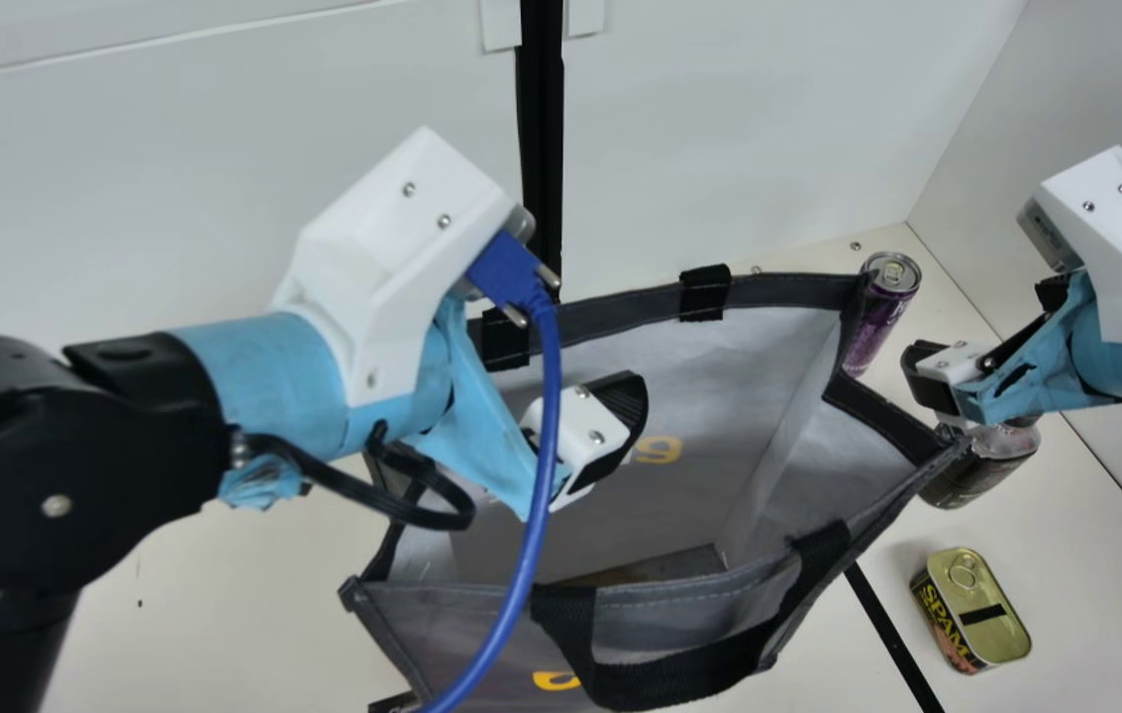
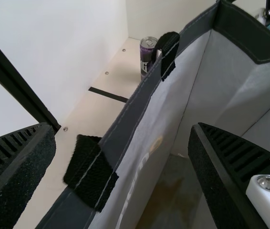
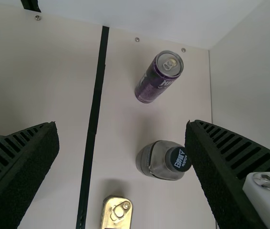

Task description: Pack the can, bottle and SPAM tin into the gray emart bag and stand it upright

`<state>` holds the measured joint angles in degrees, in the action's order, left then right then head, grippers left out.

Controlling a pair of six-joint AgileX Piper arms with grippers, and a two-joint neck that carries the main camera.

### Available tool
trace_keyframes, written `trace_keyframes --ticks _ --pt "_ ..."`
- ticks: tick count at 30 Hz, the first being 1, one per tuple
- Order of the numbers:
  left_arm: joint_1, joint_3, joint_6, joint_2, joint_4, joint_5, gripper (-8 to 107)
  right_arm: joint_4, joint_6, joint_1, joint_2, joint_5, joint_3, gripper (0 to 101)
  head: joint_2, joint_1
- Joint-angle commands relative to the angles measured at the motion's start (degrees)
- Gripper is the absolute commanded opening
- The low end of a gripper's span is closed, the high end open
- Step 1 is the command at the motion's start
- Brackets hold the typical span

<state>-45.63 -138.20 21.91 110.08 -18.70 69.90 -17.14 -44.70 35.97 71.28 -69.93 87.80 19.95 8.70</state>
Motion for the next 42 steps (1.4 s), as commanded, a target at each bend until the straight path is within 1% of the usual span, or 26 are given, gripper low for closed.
trace_keyframes --ticks 1,6,14,20,21,33,42 --pt "-0.20 -0.08 0.31 0.38 0.34 0.00 90 0.00 0.00 0.00 0.00 0.00 0.00 95 0.05 1.30" --pt "-0.71 0.06 0.72 1.44 1.21 0.00 90 0.00 0.00 0.00 0.00 0.00 0.00 95 0.05 1.30" --pt "-0.93 0.53 0.40 2.25 2.87 0.00 37 0.00 0.00 0.00 0.00 0.00 0.00 95 0.05 1.30" --pt "-0.83 0.99 -0.91 1.97 5.33 0.00 -4 0.00 0.00 0.00 0.00 0.00 0.00 95 0.05 1.30" --pt "-0.79 1.07 -1.29 1.82 5.98 0.00 -8 0.00 0.00 0.00 0.00 0.00 0.00 95 0.05 1.30" --pt "0.70 2.73 -8.58 -1.90 14.20 0.00 -8 0.00 0.00 0.00 0.00 0.00 0.00 95 0.05 1.30" --pt "1.70 6.06 -13.88 -6.67 21.38 0.00 -8 0.00 0.00 0.00 0.00 0.00 0.00 95 0.05 1.30"
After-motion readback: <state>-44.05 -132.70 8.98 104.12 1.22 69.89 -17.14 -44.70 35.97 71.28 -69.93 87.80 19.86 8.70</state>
